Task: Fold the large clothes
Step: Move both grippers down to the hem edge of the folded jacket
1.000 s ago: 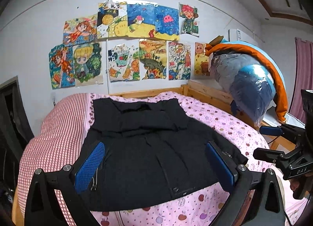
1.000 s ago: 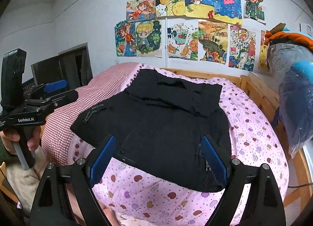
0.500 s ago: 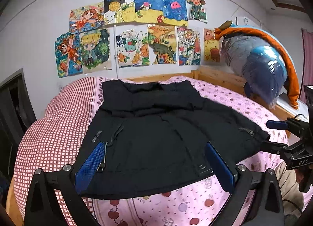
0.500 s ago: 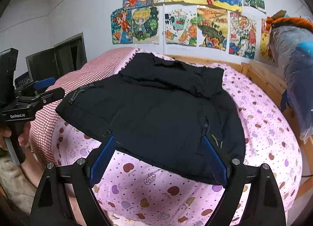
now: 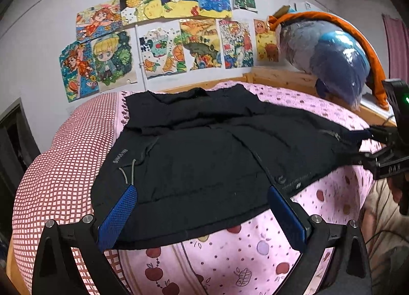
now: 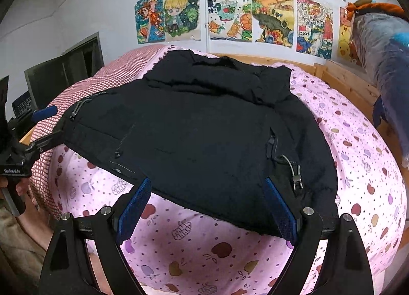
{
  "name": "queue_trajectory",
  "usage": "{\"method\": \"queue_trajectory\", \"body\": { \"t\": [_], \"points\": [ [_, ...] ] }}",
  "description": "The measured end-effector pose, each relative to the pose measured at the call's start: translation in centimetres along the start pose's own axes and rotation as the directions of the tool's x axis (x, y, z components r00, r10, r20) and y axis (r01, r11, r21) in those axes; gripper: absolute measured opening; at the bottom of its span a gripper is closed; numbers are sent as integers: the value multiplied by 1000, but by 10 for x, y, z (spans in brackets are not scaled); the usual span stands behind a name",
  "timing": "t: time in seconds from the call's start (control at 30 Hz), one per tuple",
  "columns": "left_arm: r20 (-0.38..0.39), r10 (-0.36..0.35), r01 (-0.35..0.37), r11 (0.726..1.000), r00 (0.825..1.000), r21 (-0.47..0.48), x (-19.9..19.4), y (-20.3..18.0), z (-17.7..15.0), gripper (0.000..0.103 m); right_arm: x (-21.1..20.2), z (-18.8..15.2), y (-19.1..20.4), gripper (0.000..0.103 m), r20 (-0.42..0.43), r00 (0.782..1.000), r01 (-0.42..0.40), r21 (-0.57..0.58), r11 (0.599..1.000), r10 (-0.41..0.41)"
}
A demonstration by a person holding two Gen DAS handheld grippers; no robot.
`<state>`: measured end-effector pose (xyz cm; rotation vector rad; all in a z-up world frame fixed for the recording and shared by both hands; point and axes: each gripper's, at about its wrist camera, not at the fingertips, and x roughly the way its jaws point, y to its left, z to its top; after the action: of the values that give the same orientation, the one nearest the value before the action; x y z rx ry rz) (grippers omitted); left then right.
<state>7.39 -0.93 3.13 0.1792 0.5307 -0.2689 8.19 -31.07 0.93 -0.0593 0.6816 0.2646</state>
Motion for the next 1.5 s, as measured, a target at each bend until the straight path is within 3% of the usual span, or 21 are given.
{"method": "queue_trajectory", "body": {
  "t": [0.2,0.43,0.7,0.97,1.17,1.33,1.5],
  "points": [
    [-25,-57,58,998,998,34,5,-3,-11,103,4,-4,-1,86,9,1000,-6,-44,999,6],
    [-73,-13,23,989,997,148,20,-16,-25,103,14,-13,-4,86,-19,1000,-15,-80,997,13],
    [-142,48,-21,983,989,185,37,-22,-38,103,22,-24,-3,86,-44,999,16,-137,990,-22],
    [-98,127,-97,958,987,271,38,-35,-45,103,26,-34,25,89,14,985,168,-302,938,-172],
    [-75,174,-146,946,982,290,41,-37,-46,103,22,-30,25,91,52,979,203,-250,947,-196],
    [-17,253,-231,910,967,345,41,-43,-50,103,26,-30,14,91,80,962,271,-205,940,-260],
    [5,284,-269,901,959,341,41,-42,-50,103,27,-33,9,91,103,953,300,-183,936,-285]
  ]
}}
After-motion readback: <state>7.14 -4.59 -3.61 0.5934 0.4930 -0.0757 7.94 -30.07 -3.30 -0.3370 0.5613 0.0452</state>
